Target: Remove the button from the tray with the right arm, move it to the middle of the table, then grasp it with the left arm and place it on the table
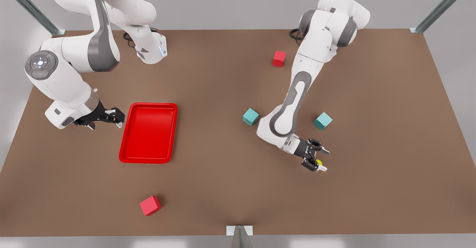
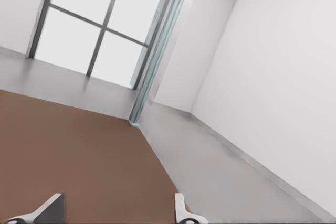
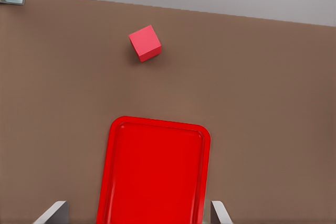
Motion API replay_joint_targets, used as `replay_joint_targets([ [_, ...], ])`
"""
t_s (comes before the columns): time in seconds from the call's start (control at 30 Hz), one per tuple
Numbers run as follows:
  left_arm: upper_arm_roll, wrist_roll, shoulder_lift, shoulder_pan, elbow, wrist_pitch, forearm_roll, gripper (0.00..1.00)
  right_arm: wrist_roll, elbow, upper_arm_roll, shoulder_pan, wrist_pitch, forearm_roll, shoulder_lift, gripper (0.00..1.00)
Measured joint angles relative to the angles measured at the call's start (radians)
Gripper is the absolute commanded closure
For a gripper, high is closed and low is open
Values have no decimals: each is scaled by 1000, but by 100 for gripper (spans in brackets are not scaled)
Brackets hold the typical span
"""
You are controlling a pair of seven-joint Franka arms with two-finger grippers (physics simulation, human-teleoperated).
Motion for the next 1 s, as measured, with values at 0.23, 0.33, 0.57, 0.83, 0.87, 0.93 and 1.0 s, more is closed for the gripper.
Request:
replay_joint_targets([
  [0.23,54,809,-303,221,280,-168,-1115,0,0,0,0,3,0,0,0,0],
  [0.33,56,1119,-533,266,206,-250,-1210,0,0,0,0,3,0,0,0,0],
  [0.57,42,1700,-682,281,36,-290,-1247,0,0,0,0,2,0,0,0,0],
  [0.83,35,2155,-685,277,2,-274,-1255,0,-1,-1,0,2,-2,-3,0,0],
  [0.87,35,2198,-685,278,2,-272,-1255,0,-2,-2,0,-1,-3,-4,0,0],
  [0.93,35,2279,-685,280,1,-269,-1255,0,-2,-4,-1,-11,-5,-3,0,0],
  [1.0,35,2351,-685,281,1,-267,-1256,0,-3,-5,-1,-28,-8,-1,0,0],
])
